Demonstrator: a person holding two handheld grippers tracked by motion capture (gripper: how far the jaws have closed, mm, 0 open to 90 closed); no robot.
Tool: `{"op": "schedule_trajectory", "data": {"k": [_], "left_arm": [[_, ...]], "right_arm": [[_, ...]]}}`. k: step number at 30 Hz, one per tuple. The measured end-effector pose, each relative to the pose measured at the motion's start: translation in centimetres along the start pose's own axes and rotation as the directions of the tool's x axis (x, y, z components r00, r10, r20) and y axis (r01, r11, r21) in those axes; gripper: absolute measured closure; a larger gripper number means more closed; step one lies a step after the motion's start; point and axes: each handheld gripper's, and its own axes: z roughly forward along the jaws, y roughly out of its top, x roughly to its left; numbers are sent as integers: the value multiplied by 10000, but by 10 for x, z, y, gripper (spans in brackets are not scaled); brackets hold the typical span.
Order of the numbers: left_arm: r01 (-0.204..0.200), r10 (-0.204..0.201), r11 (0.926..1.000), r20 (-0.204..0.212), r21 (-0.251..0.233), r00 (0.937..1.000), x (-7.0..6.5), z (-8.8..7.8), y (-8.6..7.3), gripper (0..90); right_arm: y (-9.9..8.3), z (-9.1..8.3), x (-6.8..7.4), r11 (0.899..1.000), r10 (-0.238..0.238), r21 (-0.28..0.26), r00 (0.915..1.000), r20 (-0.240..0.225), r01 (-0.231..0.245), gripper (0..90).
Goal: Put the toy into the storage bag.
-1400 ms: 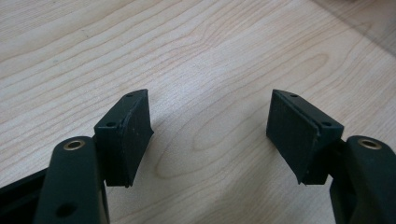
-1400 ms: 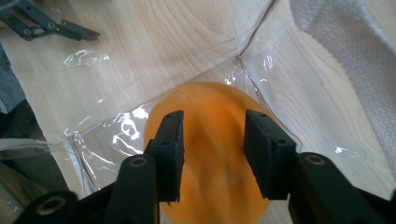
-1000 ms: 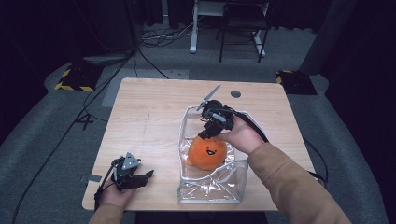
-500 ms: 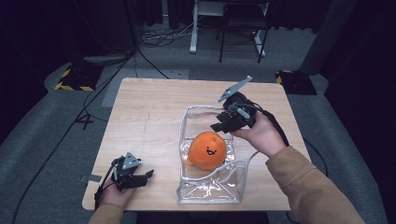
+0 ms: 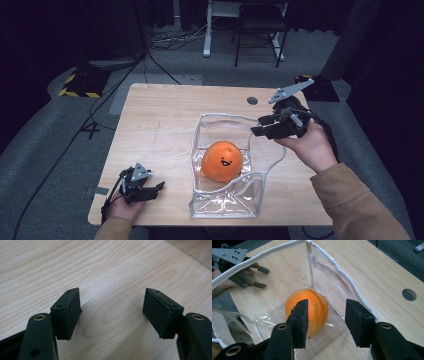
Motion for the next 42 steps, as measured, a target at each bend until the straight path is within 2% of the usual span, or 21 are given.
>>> {"op": "schedule_trajectory", "data": {"k": [9, 14, 24, 33, 42], "left_arm": [[-1, 1, 10000, 3, 5, 10000, 0, 0, 0, 312], [-7, 7, 10000, 4, 9, 10000, 0, 0, 0, 312], [3, -3, 10000, -43, 30, 10000, 1, 1, 2, 311], [27, -27, 10000, -57, 12, 10000, 1, 3, 3, 309], [54, -54, 10000, -63, 19, 10000, 1, 3, 4, 309]], "right_arm": [[-24, -25, -13, 9986, 506, -190, 9976, 476, -497, 517], [-40, -35, -23, 9950, 943, -386, 9934, 656, -919, 504], [-72, -48, -37, 9871, 1484, -777, 9827, 1108, -1403, 470], [-109, -42, -53, 9740, 2223, -762, 9647, 1413, -2133, 450], [-150, -31, -69, 9557, 2942, -682, 9390, 1780, -2865, 444]]}}
